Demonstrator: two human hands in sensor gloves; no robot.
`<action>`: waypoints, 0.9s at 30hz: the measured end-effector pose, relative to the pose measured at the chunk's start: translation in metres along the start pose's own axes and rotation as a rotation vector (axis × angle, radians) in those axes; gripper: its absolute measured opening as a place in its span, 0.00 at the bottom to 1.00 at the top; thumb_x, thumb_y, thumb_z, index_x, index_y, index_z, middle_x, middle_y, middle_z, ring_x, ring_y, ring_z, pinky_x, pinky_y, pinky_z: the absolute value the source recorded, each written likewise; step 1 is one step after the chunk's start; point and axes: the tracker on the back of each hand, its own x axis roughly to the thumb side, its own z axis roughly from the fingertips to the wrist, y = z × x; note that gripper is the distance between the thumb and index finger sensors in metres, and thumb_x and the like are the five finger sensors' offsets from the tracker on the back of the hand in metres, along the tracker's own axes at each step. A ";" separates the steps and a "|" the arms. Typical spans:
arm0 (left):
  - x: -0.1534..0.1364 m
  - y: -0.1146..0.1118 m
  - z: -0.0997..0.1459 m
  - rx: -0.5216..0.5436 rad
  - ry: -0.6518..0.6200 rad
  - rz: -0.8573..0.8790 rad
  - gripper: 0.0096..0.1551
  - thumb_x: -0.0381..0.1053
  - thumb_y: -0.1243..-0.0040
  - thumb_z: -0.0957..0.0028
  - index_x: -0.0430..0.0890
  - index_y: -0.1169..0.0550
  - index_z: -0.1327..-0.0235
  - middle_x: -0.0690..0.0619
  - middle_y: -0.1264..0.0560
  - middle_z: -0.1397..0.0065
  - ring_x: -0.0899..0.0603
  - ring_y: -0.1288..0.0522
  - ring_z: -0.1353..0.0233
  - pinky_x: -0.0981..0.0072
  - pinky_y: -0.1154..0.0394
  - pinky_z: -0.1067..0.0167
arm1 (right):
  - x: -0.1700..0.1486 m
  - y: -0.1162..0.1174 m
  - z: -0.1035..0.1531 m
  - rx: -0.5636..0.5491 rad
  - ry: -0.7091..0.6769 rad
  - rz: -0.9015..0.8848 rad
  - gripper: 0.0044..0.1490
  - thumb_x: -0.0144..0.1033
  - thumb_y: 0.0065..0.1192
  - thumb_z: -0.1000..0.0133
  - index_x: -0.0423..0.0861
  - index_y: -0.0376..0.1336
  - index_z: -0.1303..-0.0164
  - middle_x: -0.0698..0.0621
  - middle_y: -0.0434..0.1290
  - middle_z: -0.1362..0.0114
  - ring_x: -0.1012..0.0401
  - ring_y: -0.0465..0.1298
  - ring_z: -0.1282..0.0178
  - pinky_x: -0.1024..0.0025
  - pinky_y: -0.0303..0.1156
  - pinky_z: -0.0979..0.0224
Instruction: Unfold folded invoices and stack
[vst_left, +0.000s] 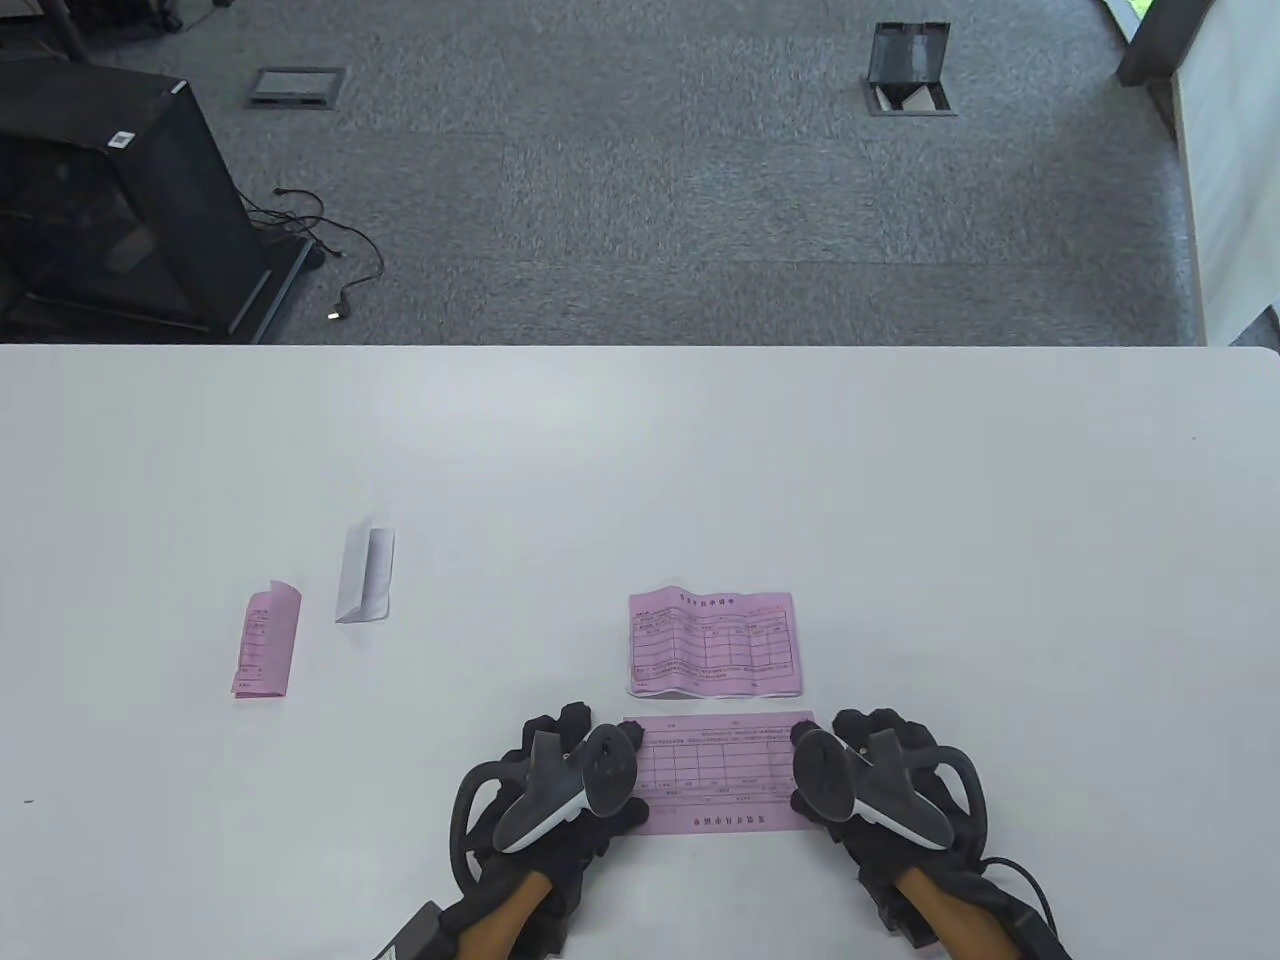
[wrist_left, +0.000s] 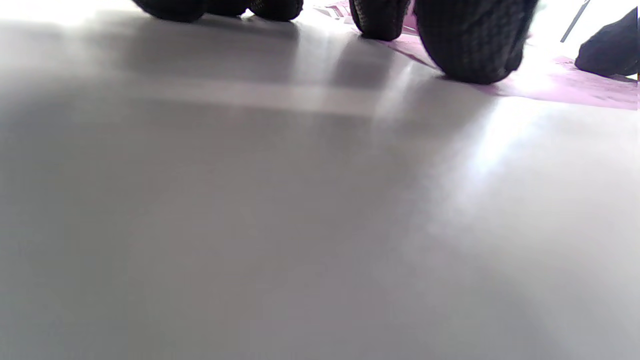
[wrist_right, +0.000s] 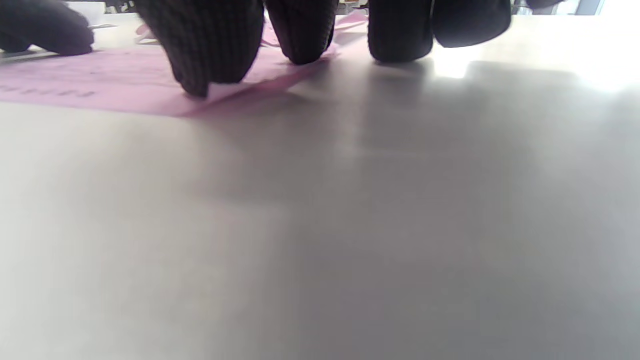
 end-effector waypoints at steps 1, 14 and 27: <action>0.000 0.000 0.000 0.001 0.002 0.001 0.47 0.66 0.40 0.52 0.64 0.45 0.20 0.43 0.56 0.13 0.32 0.55 0.20 0.44 0.44 0.28 | 0.000 0.000 0.000 0.002 0.002 -0.009 0.43 0.56 0.60 0.52 0.56 0.54 0.24 0.40 0.59 0.22 0.38 0.59 0.25 0.32 0.53 0.27; -0.001 0.000 0.000 0.001 0.000 0.009 0.47 0.67 0.41 0.52 0.63 0.45 0.19 0.43 0.56 0.13 0.32 0.56 0.20 0.44 0.44 0.28 | -0.012 -0.002 -0.002 0.029 0.093 -0.201 0.45 0.58 0.58 0.51 0.51 0.53 0.24 0.41 0.57 0.23 0.39 0.60 0.27 0.36 0.54 0.26; -0.001 -0.001 0.000 0.000 -0.006 0.005 0.47 0.66 0.41 0.52 0.62 0.45 0.19 0.42 0.56 0.13 0.31 0.56 0.20 0.43 0.45 0.28 | 0.013 0.005 -0.007 -0.031 0.106 -0.014 0.47 0.60 0.52 0.48 0.50 0.50 0.21 0.38 0.56 0.23 0.38 0.59 0.26 0.35 0.54 0.25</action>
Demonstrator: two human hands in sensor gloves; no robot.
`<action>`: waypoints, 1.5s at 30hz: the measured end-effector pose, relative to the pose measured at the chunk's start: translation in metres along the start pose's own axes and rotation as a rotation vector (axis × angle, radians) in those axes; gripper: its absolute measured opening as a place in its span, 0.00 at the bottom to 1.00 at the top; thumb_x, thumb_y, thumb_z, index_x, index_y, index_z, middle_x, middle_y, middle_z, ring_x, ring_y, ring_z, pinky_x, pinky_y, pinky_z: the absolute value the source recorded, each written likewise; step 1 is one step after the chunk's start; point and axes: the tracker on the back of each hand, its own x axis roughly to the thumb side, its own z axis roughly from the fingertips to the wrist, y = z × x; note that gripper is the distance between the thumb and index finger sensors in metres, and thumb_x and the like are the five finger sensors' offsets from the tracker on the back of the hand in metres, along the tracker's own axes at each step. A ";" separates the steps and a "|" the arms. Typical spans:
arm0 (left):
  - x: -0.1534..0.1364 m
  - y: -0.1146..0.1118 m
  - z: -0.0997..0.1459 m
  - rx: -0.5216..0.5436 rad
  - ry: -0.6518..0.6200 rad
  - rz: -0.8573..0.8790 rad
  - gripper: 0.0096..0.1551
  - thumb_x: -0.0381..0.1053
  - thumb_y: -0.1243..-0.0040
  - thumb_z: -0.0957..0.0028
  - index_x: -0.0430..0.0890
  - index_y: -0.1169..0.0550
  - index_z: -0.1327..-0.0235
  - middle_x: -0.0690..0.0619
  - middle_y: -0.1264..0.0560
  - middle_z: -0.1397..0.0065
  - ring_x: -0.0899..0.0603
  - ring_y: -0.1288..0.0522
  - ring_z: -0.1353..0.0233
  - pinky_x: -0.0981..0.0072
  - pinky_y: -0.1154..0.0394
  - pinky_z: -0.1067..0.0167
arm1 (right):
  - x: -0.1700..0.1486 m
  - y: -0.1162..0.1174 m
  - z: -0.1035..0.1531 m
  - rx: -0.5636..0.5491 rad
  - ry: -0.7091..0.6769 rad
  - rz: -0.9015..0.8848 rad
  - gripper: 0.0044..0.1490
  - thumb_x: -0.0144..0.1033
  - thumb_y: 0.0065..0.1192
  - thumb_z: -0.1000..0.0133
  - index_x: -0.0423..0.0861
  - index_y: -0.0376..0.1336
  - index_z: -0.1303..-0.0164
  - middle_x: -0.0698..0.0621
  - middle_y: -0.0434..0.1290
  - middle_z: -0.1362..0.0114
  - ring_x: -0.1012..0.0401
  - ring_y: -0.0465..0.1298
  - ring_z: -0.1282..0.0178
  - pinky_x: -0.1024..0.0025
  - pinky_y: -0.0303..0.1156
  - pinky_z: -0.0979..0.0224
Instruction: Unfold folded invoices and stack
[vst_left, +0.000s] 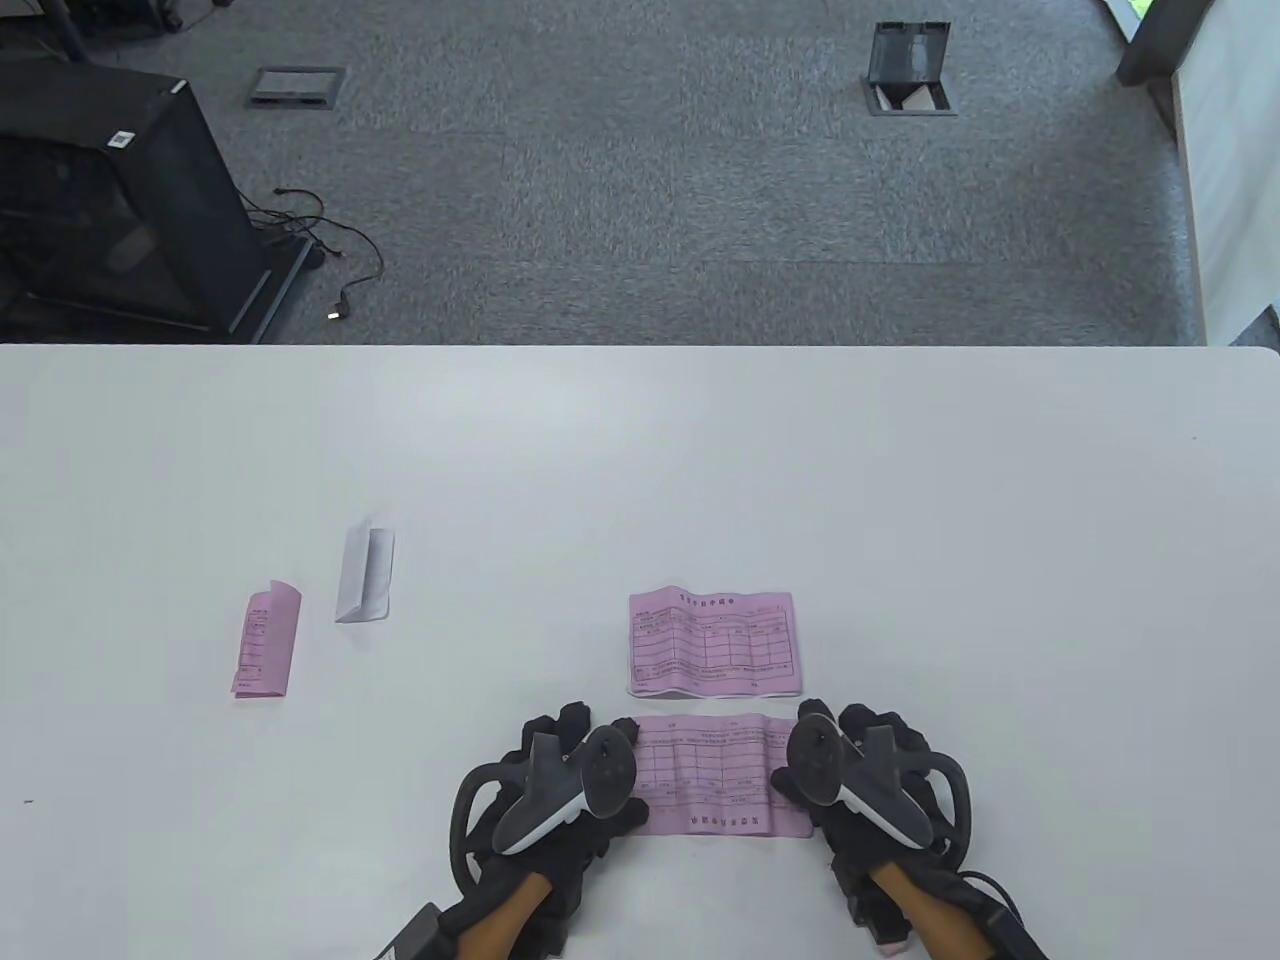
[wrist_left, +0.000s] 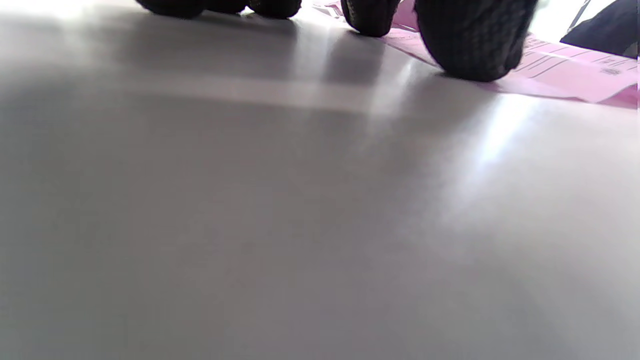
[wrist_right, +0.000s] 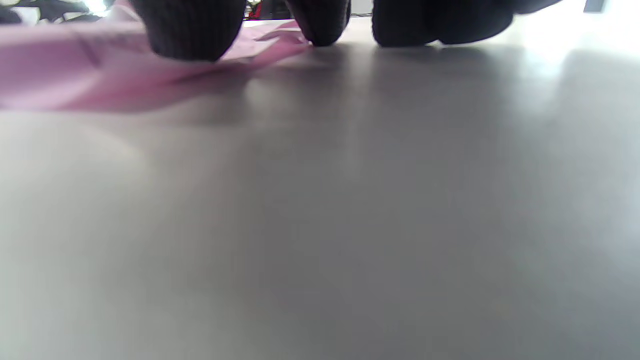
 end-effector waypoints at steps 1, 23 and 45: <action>0.001 -0.001 0.001 -0.006 -0.011 0.002 0.47 0.66 0.41 0.52 0.62 0.46 0.19 0.41 0.57 0.13 0.30 0.57 0.20 0.42 0.46 0.28 | 0.002 0.000 0.002 -0.002 -0.012 0.000 0.46 0.59 0.52 0.47 0.49 0.50 0.21 0.38 0.56 0.23 0.38 0.59 0.26 0.35 0.54 0.25; 0.003 -0.003 0.003 -0.013 -0.026 -0.010 0.47 0.67 0.42 0.51 0.62 0.46 0.19 0.39 0.58 0.13 0.28 0.58 0.19 0.39 0.48 0.27 | -0.008 0.004 0.007 0.022 0.106 -0.331 0.21 0.48 0.57 0.40 0.50 0.60 0.42 0.46 0.54 0.22 0.45 0.52 0.21 0.37 0.52 0.22; -0.036 0.025 0.015 0.062 -0.072 0.484 0.61 0.67 0.36 0.54 0.52 0.57 0.18 0.35 0.57 0.14 0.26 0.53 0.20 0.37 0.43 0.28 | 0.004 -0.066 0.042 -0.242 -0.322 -0.825 0.20 0.43 0.59 0.46 0.48 0.66 0.48 0.45 0.67 0.29 0.43 0.65 0.27 0.31 0.54 0.27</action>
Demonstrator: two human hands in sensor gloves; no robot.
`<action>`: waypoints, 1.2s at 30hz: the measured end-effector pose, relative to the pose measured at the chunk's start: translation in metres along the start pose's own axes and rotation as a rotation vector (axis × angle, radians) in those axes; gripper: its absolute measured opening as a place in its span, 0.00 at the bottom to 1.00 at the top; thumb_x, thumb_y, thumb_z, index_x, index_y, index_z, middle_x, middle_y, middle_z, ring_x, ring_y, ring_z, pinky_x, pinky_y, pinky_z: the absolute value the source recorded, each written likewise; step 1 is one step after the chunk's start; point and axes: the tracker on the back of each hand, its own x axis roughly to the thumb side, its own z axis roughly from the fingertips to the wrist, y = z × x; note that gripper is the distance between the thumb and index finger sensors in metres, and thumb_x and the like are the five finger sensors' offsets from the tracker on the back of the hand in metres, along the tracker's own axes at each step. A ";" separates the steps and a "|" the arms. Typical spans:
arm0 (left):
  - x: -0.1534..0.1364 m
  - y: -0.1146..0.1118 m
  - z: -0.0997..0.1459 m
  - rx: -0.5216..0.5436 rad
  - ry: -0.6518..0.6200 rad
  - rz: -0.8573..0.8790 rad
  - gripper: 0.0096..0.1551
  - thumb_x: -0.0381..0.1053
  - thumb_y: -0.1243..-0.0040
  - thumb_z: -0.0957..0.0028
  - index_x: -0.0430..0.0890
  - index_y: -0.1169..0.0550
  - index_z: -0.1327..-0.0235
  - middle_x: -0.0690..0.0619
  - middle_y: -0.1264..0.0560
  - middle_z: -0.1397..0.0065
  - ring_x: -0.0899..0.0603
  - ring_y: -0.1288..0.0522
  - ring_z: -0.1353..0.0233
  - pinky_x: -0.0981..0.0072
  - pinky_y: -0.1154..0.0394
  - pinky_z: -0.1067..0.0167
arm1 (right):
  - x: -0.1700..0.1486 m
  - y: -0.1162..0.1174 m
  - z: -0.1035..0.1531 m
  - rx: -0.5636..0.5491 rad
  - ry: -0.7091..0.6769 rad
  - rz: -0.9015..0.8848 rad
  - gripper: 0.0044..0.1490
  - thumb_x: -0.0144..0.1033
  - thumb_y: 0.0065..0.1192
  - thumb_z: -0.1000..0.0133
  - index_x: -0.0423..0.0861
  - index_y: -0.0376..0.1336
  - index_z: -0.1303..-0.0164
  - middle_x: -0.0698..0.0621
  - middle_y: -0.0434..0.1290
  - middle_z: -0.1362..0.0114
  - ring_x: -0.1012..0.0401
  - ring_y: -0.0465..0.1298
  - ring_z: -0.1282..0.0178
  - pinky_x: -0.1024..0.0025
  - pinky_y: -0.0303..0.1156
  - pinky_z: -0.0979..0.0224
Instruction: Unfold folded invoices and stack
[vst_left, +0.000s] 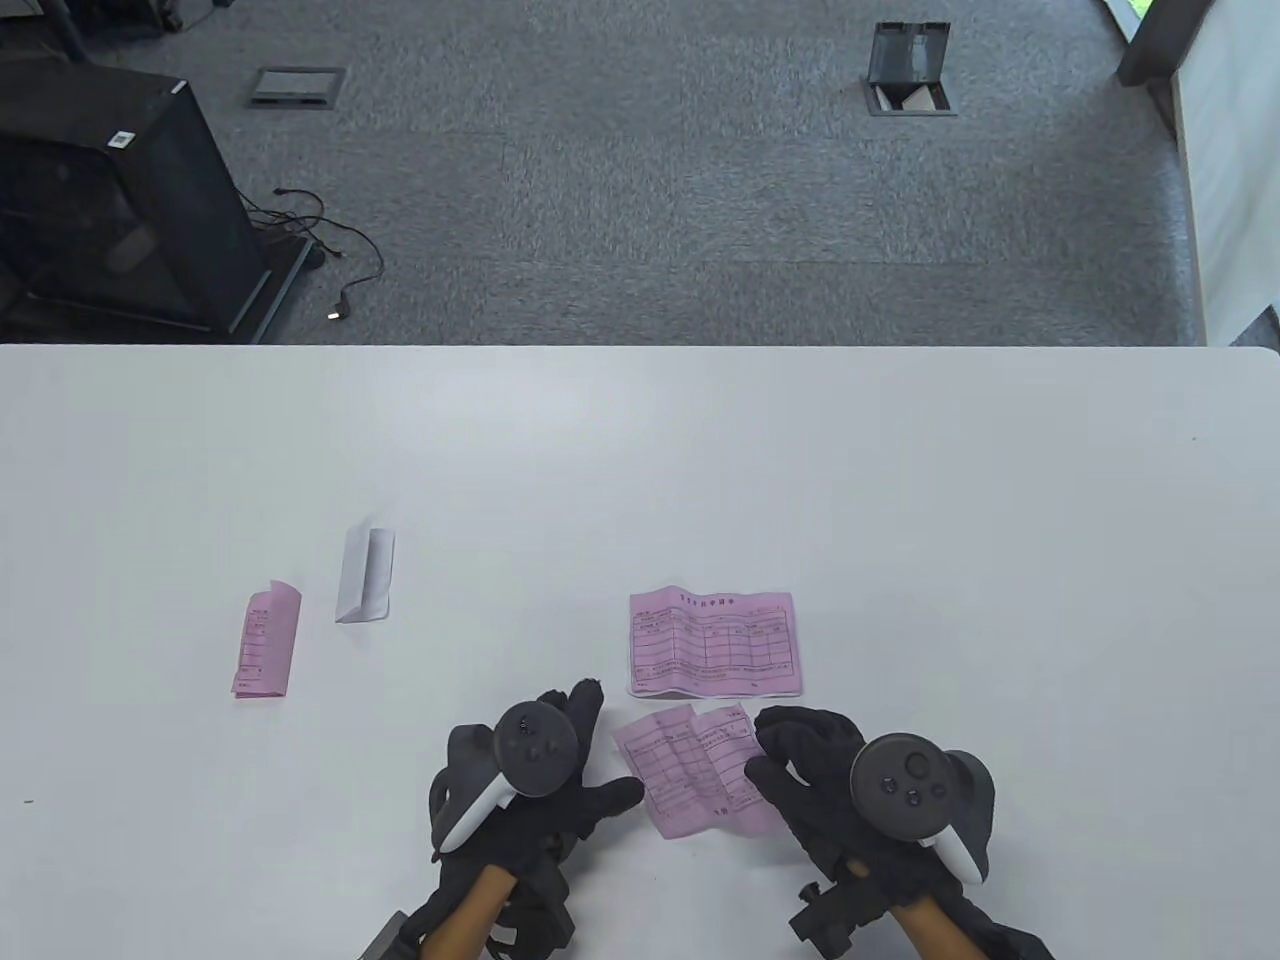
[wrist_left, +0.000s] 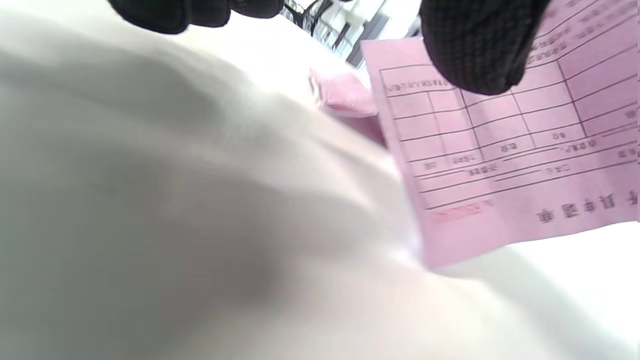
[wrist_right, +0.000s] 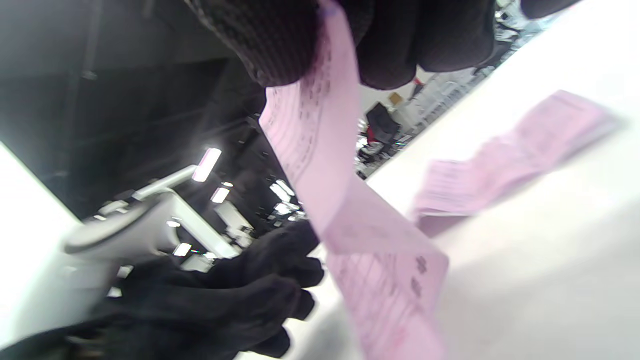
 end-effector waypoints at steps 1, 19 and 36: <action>-0.002 0.002 0.000 0.005 -0.014 0.038 0.62 0.67 0.36 0.55 0.52 0.58 0.19 0.35 0.57 0.14 0.26 0.53 0.20 0.37 0.43 0.28 | 0.003 -0.001 0.000 -0.017 -0.011 0.002 0.20 0.43 0.59 0.46 0.48 0.66 0.47 0.45 0.67 0.29 0.43 0.65 0.27 0.31 0.54 0.26; -0.025 0.009 0.003 0.175 -0.281 0.654 0.39 0.60 0.29 0.53 0.51 0.27 0.29 0.41 0.28 0.24 0.30 0.35 0.27 0.45 0.31 0.36 | 0.009 -0.010 0.000 -0.157 -0.212 -0.263 0.19 0.45 0.59 0.47 0.55 0.65 0.47 0.48 0.71 0.33 0.47 0.70 0.31 0.31 0.54 0.26; -0.013 0.016 0.004 0.362 -0.187 0.480 0.22 0.51 0.27 0.53 0.45 0.16 0.47 0.48 0.11 0.54 0.45 0.17 0.53 0.59 0.19 0.56 | -0.048 -0.007 -0.015 -0.211 0.124 -0.068 0.20 0.45 0.59 0.47 0.51 0.66 0.47 0.48 0.77 0.50 0.52 0.76 0.51 0.42 0.64 0.31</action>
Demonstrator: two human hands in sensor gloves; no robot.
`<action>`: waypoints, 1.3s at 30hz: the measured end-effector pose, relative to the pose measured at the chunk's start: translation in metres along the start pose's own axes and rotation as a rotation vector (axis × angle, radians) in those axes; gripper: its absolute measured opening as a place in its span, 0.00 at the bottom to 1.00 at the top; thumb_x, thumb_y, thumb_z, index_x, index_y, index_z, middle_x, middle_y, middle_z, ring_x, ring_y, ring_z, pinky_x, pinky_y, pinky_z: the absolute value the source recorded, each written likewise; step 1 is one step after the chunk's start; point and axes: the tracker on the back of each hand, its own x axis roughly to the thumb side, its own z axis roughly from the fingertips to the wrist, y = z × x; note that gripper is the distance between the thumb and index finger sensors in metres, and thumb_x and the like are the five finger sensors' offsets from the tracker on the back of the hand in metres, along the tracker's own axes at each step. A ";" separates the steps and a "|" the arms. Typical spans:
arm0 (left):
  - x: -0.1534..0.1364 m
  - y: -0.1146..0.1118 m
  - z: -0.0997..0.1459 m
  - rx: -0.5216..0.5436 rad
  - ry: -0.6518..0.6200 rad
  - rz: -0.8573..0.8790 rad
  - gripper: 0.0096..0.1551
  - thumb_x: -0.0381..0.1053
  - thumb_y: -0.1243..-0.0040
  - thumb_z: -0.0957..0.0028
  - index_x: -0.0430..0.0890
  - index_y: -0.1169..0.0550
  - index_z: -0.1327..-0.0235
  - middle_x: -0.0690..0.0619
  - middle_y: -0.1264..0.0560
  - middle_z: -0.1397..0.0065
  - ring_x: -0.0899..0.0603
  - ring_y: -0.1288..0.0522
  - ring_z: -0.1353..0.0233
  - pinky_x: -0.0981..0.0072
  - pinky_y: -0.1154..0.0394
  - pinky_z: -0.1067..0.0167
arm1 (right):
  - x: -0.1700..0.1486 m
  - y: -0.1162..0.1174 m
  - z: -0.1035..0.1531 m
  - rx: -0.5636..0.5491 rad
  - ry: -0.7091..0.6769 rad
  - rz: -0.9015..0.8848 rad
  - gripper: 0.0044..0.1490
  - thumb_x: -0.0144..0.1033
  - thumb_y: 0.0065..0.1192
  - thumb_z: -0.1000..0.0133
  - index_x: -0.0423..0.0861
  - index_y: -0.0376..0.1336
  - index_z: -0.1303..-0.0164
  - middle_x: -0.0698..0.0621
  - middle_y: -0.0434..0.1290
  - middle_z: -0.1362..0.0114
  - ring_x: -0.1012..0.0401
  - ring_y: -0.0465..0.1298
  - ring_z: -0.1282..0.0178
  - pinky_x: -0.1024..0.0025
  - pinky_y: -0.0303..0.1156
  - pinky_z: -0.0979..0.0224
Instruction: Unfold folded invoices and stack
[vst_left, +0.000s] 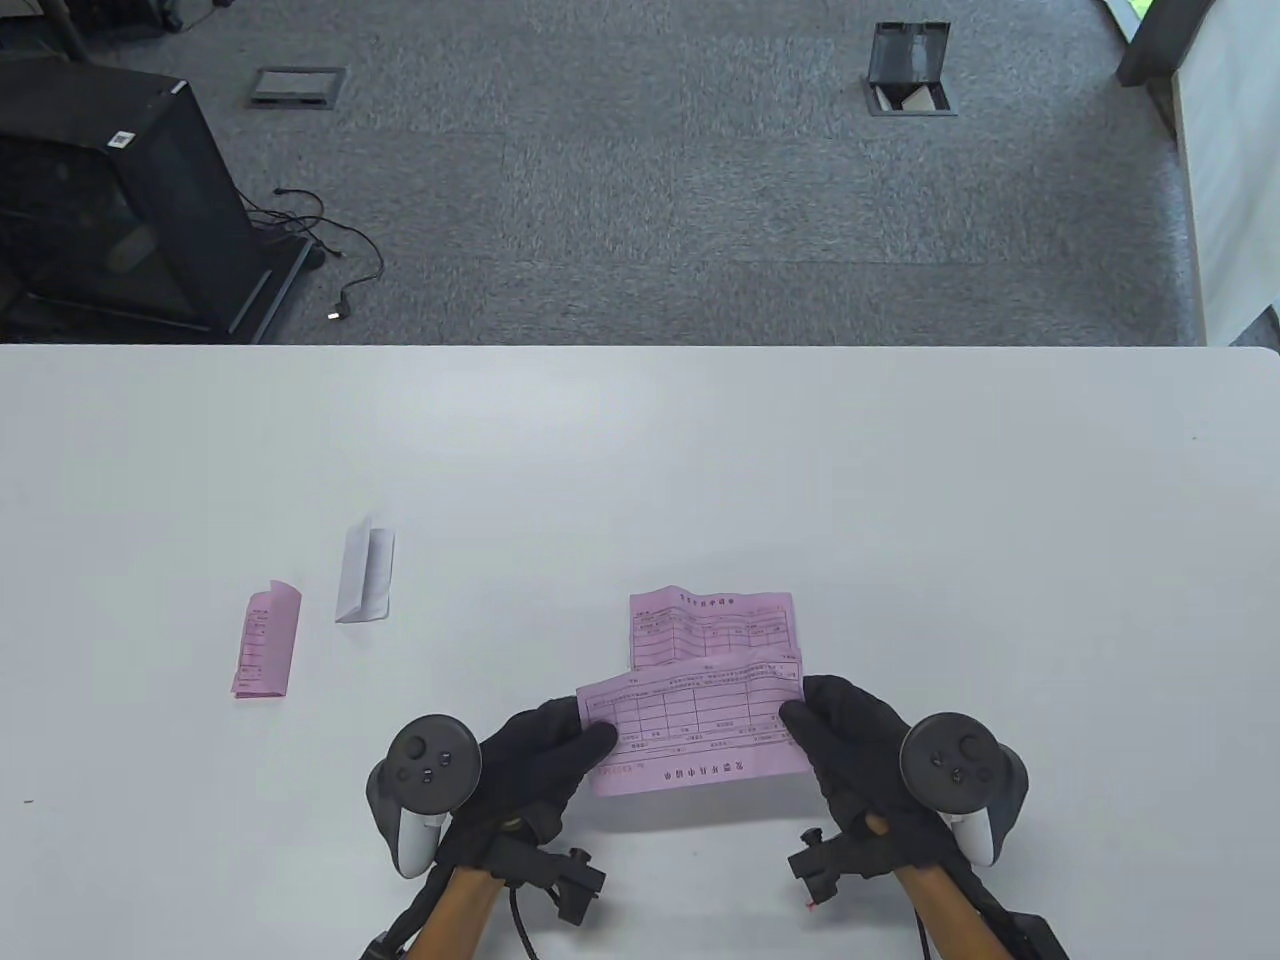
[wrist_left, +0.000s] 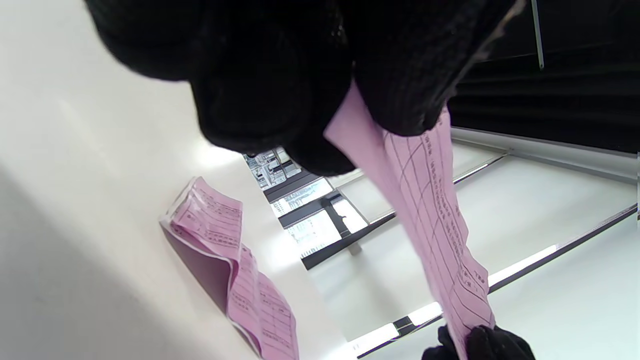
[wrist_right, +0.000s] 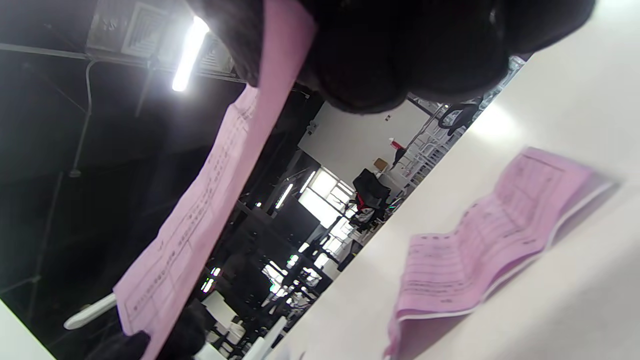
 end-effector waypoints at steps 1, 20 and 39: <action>0.001 -0.001 -0.002 0.008 0.011 -0.031 0.25 0.51 0.26 0.54 0.45 0.17 0.45 0.48 0.10 0.55 0.45 0.16 0.53 0.59 0.19 0.57 | 0.000 0.001 -0.001 0.004 0.010 0.018 0.20 0.45 0.59 0.47 0.51 0.66 0.47 0.48 0.77 0.50 0.52 0.77 0.51 0.42 0.64 0.31; 0.016 -0.034 -0.102 -0.001 0.344 -0.415 0.42 0.54 0.24 0.56 0.45 0.27 0.29 0.50 0.13 0.53 0.46 0.18 0.52 0.61 0.21 0.55 | -0.010 0.029 -0.096 0.132 0.256 0.532 0.20 0.47 0.60 0.47 0.53 0.66 0.47 0.47 0.75 0.41 0.48 0.74 0.41 0.36 0.59 0.28; -0.001 -0.070 -0.125 -0.049 0.423 -0.760 0.46 0.57 0.23 0.58 0.44 0.30 0.26 0.53 0.14 0.56 0.48 0.19 0.54 0.61 0.22 0.55 | -0.033 0.064 -0.107 0.202 0.324 0.857 0.19 0.49 0.63 0.48 0.54 0.68 0.51 0.47 0.70 0.35 0.45 0.69 0.35 0.35 0.57 0.27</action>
